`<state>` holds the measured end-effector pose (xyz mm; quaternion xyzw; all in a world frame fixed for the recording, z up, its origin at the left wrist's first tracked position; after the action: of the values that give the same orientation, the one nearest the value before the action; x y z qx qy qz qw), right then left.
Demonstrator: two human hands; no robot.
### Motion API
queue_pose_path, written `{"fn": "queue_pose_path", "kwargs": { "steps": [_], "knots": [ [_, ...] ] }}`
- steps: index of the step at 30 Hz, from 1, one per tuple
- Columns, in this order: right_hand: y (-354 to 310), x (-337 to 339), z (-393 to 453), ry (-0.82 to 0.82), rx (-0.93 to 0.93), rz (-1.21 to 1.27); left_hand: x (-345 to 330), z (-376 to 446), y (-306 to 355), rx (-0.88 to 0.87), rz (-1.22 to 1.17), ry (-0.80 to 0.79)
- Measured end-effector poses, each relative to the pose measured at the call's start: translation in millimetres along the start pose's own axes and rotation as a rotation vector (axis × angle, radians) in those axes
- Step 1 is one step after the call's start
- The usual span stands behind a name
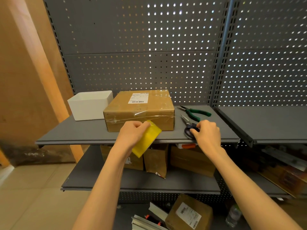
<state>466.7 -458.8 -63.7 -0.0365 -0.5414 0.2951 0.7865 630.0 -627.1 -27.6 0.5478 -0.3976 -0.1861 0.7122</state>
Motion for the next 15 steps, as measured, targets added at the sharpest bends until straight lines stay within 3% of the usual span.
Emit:
{"fn": "queue_pose_path", "kwargs": {
  "steps": [9, 15],
  "knots": [
    [-8, 1, 4, -0.073, 0.124, -0.26, 17, -2, 25, -0.265, 0.137, -0.036],
    [-32, 17, 9, 0.145, 0.343, -0.102, 81, -7, 48, -0.496, 0.22, 0.029]
  ]
}}
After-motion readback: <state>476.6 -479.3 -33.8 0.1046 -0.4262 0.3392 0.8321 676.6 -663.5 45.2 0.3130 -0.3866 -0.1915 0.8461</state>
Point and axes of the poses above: each hand's wrist, its own z-axis towards the middle knuckle, its own x-axis out of the back of the hand, y = z × x, the point moved 4 cm from there along z, towards the middle knuckle, and after that the axes turned 6 degrees about -z, right-handed, at the moved point
